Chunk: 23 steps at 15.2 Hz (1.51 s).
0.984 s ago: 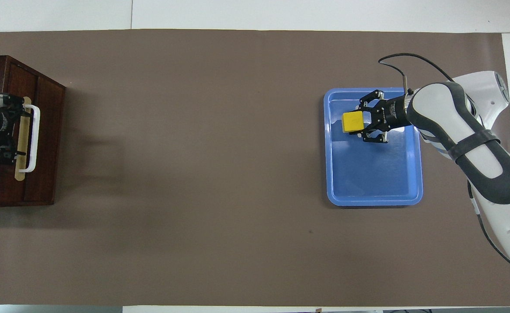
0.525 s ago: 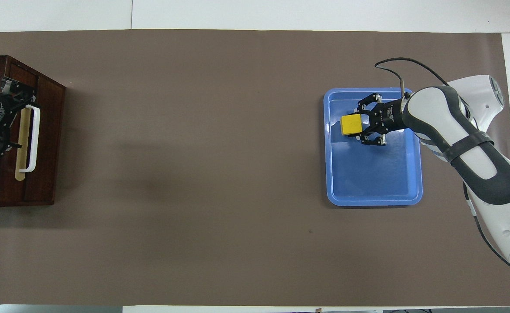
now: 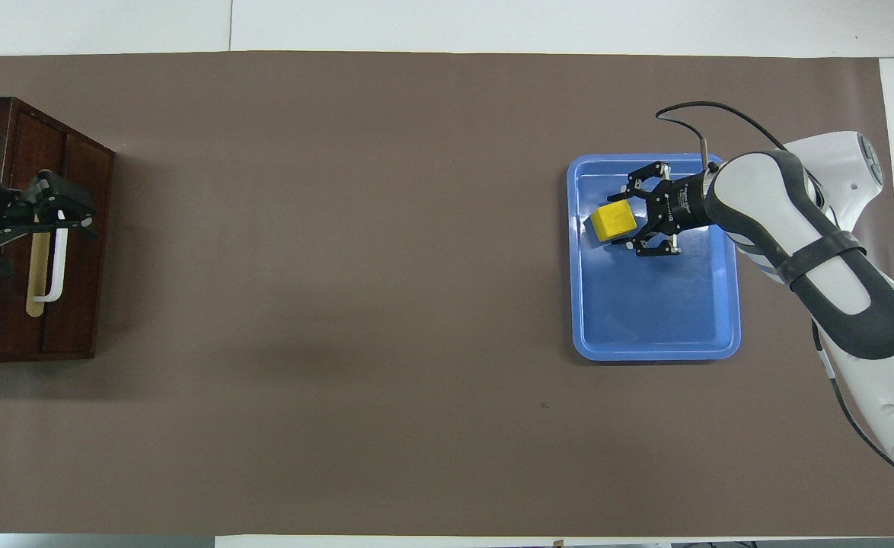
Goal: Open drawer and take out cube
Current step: 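Open the right gripper to drop the cube and withdraw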
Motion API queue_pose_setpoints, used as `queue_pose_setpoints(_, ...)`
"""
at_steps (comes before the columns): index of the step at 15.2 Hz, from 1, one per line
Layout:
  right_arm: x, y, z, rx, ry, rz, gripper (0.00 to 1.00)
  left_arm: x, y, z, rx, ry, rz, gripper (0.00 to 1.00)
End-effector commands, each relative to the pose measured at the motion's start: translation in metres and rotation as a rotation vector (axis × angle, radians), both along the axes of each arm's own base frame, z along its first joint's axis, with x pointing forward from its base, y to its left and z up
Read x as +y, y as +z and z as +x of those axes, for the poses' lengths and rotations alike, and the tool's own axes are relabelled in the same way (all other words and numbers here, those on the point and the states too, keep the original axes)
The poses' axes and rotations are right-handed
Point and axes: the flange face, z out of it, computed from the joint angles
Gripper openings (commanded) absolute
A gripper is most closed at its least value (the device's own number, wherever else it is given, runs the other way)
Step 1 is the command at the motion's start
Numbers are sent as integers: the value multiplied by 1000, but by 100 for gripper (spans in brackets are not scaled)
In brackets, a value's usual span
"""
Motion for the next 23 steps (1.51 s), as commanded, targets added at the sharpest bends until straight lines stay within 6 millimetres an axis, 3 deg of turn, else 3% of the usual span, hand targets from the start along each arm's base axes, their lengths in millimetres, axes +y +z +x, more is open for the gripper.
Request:
queue_pose_setpoints(1,-1,5,-4,-28,17,-11,80,-14,2,-9,27,-188,-44,100)
queue_pose_setpoints(5,-3,12,0,-21,21,1,99,-19,8,-17,36,-200,-69,100)
queue_pose_setpoints(7,1,31,6,-19,45,25,100,-24,9,-23,55,-211,-66,100)
queue_pose_setpoints(11,2,104,15,-31,168,-1,100,-26,14,-23,47,-295,-78,100)
queue_pose_setpoints(15,9,183,-6,-109,319,-100,100,-20,23,-22,8,-294,-74,100)
queue_pose_setpoints(20,10,263,-45,-257,790,-237,100,-15,31,-25,-9,-285,-72,100)
queue_pose_setpoints(23,1,301,-68,-387,1178,-340,100,-14,30,-27,-2,-284,-72,100)
